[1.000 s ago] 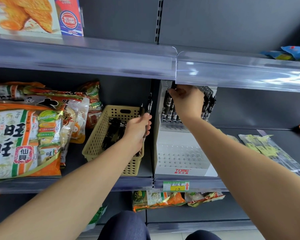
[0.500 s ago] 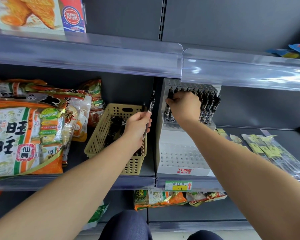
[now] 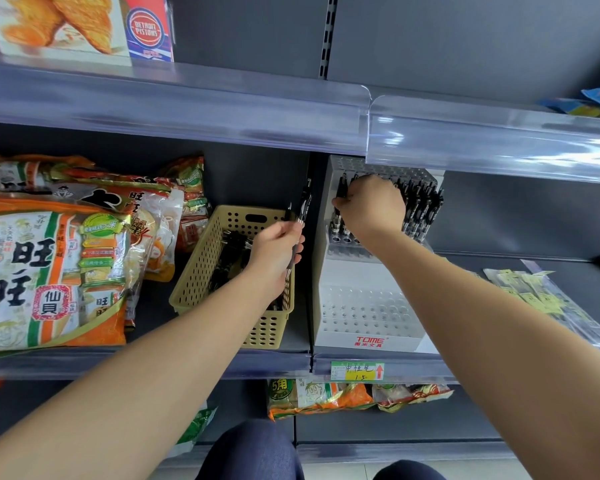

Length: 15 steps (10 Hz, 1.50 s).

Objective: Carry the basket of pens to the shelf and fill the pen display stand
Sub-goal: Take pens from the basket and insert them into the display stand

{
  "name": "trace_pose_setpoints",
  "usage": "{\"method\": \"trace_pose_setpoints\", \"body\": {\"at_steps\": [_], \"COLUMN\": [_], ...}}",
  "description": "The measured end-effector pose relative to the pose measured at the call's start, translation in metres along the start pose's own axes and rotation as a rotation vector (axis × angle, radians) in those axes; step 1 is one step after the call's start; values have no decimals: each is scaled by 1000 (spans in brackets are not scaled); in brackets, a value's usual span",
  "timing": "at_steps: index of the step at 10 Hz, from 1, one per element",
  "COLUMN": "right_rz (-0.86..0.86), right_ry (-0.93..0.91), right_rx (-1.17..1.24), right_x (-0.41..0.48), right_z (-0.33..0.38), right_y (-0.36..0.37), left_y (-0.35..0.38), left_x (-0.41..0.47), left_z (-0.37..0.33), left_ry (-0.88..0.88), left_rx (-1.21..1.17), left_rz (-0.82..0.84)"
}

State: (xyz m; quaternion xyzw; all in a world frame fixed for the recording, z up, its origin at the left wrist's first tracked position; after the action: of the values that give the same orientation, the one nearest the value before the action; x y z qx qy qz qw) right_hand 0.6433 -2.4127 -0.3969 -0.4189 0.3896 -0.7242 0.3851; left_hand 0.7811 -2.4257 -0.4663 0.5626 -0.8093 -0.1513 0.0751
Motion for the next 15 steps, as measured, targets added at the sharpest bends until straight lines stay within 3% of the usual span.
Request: {"method": "trace_pose_setpoints", "body": {"at_steps": [5, 10, 11, 12, 13, 15], "right_rz": [-21, 37, 16, 70, 175, 155], "right_ry": [62, 91, 78, 65, 1, 9], "right_rx": [175, 133, 323, 777, 935, 920], "right_x": [-6, -10, -18, -28, -36, -40], "right_z": [-2, -9, -16, -12, -8, -22], "right_y": [4, 6, 10, 4, -6, -18], "left_y": [1, 6, 9, 15, 23, 40], "left_x": [0, -5, -7, -9, -12, -17], "left_z": [0, 0, -1, -1, 0, 1], "left_ry": [-2, -2, -3, -8, -24, -19], "left_rx": [1, 8, -9, -17, -36, -8], "left_rz": [1, 75, 105, 126, 148, 192]}}
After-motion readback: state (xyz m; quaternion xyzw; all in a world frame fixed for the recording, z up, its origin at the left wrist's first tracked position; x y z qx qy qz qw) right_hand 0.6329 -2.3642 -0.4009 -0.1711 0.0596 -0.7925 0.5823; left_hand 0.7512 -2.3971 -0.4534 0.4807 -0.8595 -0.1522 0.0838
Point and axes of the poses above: each hand's wrist, its own x-axis towards the middle knuckle, its own y-axis out of the palm, z = x × y, the point moved 1 cm from there along x, towards the middle knuckle, and after that the axes turned 10 degrees about z, right-handed, at the moved point
